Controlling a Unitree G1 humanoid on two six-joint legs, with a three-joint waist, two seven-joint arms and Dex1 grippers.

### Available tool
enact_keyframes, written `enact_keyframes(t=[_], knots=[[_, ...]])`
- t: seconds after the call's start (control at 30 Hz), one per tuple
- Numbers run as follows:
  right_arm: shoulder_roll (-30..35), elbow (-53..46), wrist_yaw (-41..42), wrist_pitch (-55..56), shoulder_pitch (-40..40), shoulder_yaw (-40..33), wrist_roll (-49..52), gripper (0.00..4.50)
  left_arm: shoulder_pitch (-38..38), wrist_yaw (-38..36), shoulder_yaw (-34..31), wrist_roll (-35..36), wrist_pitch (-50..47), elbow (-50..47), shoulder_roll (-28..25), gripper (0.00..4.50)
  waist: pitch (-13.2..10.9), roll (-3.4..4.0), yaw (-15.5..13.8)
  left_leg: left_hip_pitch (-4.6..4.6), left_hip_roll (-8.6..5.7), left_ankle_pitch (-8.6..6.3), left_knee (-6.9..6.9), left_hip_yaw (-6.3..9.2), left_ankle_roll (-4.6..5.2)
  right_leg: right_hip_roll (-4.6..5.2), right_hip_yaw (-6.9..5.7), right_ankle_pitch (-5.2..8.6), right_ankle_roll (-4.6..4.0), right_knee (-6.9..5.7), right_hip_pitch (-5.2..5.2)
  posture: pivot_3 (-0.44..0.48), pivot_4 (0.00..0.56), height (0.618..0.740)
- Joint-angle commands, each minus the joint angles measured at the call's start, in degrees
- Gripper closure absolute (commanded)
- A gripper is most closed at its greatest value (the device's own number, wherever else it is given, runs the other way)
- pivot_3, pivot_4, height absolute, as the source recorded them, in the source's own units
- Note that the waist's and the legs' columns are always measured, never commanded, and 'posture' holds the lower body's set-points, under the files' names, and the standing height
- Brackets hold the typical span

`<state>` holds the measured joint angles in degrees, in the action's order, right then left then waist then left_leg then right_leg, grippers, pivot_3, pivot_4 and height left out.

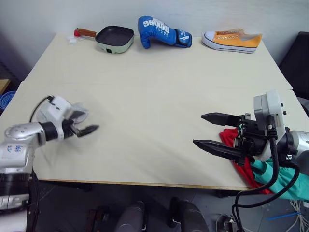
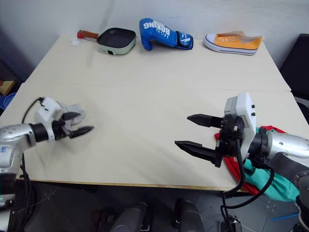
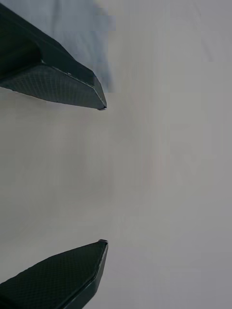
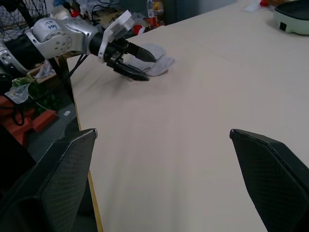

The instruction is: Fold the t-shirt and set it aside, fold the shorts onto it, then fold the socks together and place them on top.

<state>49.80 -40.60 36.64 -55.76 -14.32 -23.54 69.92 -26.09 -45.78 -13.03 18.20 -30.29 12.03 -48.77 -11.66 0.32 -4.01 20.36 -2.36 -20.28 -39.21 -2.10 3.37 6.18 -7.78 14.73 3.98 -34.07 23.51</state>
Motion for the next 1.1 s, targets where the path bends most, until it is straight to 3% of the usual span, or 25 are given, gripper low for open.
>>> enact_keyframes(t=[0.03, 0.27, 0.47, 0.57, 0.7, 0.83, 0.93, 1.0, 1.1], knots=[[0.0, -0.5, -0.3, 2.7, 0.3, 0.6, 0.0, 0.01, -2.0, 3.1, 0.0, -1.1, -2.8, 2.2, 0.3, 0.00, 0.0, -0.01, 0.1, 0.00, 0.00, -0.03, 0.00, -0.02, 0.03, 0.00, 0.00, -0.02, 0.02, -0.05, 0.00, 0.000, 0.150, 0.740], [0.5, -1.8, -0.3, 4.7, 2.6, 1.2, 0.3, 0.01, -5.2, 13.8, 1.0, -7.3, -2.5, 8.9, 2.1, 0.00, 0.0, -0.16, 1.0, 0.03, 0.02, -0.06, 0.05, -0.10, 0.07, -0.04, -0.05, -0.03, 0.04, -0.04, 0.03, 0.000, 0.150, 0.740], [0.7, -1.8, -1.3, 5.9, 2.4, 2.0, 0.8, 0.01, -9.1, 17.6, 2.8, -9.3, -4.3, 16.5, 5.0, 0.00, 0.0, -0.29, 1.0, -0.03, 0.02, -0.05, 0.04, -0.13, 0.07, -0.03, -0.01, -0.03, 0.04, -0.11, 0.02, 0.000, 0.150, 0.740], [0.8, -1.5, -1.8, 6.3, 1.5, 2.5, 0.7, 0.00, -11.0, 17.5, 3.0, -9.4, -5.1, 21.3, 6.1, 0.59, 0.1, -0.32, 0.8, -0.04, 0.02, -0.05, 0.03, -0.13, 0.07, -0.02, -0.02, -0.03, 0.04, -0.13, 0.02, 0.000, 0.150, 0.740], [0.7, -1.4, -2.3, 6.6, 1.8, 2.4, 0.6, 0.00, -12.4, 18.8, 1.6, -9.4, -6.6, 28.2, 5.4, 1.81, 0.1, -0.31, 1.0, -0.12, 0.01, -0.05, 0.02, -0.18, 0.06, 0.00, 0.02, -0.03, 0.04, -0.23, -0.01, 0.000, 0.150, 0.740], [-0.1, -1.2, -4.5, 6.9, 2.8, 1.7, 2.4, 0.00, -13.3, 18.9, -0.9, -7.3, -12.2, 27.2, 5.2, 3.04, 0.1, -0.28, 1.4, -0.17, 0.03, -0.05, 0.02, -0.23, 0.05, 0.00, 0.07, -0.03, 0.04, -0.31, 0.01, 0.000, 0.150, 0.740], [0.0, -1.1, -5.6, 7.2, 3.7, 1.3, 3.0, 0.00, -12.6, 17.9, -0.7, -6.1, -16.1, 22.8, 6.3, 3.98, 0.1, -0.28, 1.3, -0.18, 0.03, -0.05, 0.02, -0.25, 0.05, 0.00, 0.09, -0.03, 0.04, -0.33, 0.02, 0.000, 0.150, 0.740], [0.5, -1.6, -5.2, 7.3, 5.5, 1.4, 1.9, 0.00, -10.7, 17.6, -0.3, -1.6, -26.1, 11.2, 9.7, 4.48, 0.1, -0.27, 1.1, -0.16, 0.00, -0.05, 0.02, -0.25, 0.05, 0.03, 0.10, -0.03, 0.04, -0.32, 0.01, 0.000, 0.150, 0.740], [1.4, -2.5, -3.9, 7.7, 8.2, 2.1, -0.8, 0.00, -9.0, 18.3, -0.5, 3.5, -36.9, -1.6, 14.9, 4.48, 0.1, -0.27, -0.1, -0.12, -0.15, -0.03, -0.03, -0.09, 0.09, 0.15, 0.29, -0.03, 0.04, -0.30, -0.05, 0.000, 0.150, 0.740]])
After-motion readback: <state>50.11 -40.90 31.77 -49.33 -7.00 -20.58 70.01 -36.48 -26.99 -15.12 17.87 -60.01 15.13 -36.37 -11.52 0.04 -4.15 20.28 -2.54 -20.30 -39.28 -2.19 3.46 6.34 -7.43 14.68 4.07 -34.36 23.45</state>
